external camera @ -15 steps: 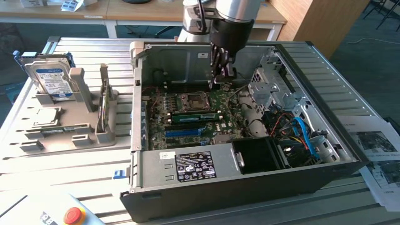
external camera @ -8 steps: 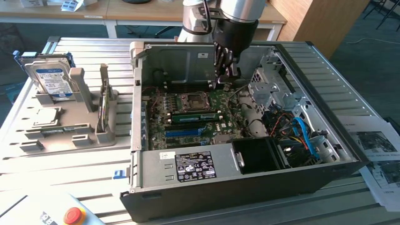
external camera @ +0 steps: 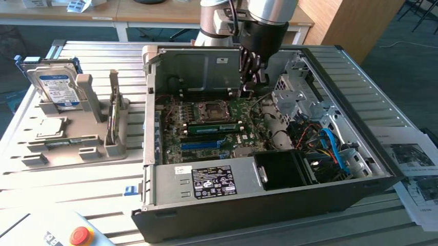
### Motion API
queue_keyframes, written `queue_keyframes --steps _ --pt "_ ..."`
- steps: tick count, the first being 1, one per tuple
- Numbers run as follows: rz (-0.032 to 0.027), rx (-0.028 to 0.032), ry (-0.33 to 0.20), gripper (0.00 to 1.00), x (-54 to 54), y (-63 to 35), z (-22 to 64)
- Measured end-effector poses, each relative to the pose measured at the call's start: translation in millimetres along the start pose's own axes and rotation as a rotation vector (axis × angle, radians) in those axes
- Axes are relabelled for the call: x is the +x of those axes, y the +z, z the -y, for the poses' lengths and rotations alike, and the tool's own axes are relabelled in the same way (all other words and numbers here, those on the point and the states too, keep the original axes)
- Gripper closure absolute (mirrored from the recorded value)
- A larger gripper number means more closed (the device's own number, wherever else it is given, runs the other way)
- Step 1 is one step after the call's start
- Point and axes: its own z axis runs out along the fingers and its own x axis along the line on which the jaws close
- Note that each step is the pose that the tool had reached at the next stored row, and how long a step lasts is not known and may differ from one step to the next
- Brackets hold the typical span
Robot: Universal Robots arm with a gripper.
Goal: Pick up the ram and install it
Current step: 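Press down the ram until it locks into place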
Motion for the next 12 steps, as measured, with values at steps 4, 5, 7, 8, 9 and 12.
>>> queue_keyframes --steps 4,5,7,8,9,12 --pt "0.0000 0.0000 0.000 0.90 -0.1 -0.1 2.7" --pt "0.0000 0.0000 0.000 0.90 -0.1 -0.1 2.6" --pt "0.0000 0.0000 0.000 0.90 -0.1 -0.1 2.7" --pt "0.0000 0.0000 0.000 0.90 0.0 -0.1 2.7" --pt "0.0000 0.0000 0.000 0.90 -0.1 -0.1 2.7" --pt "0.0002 0.0001 0.000 0.90 -0.1 0.4 2.7"
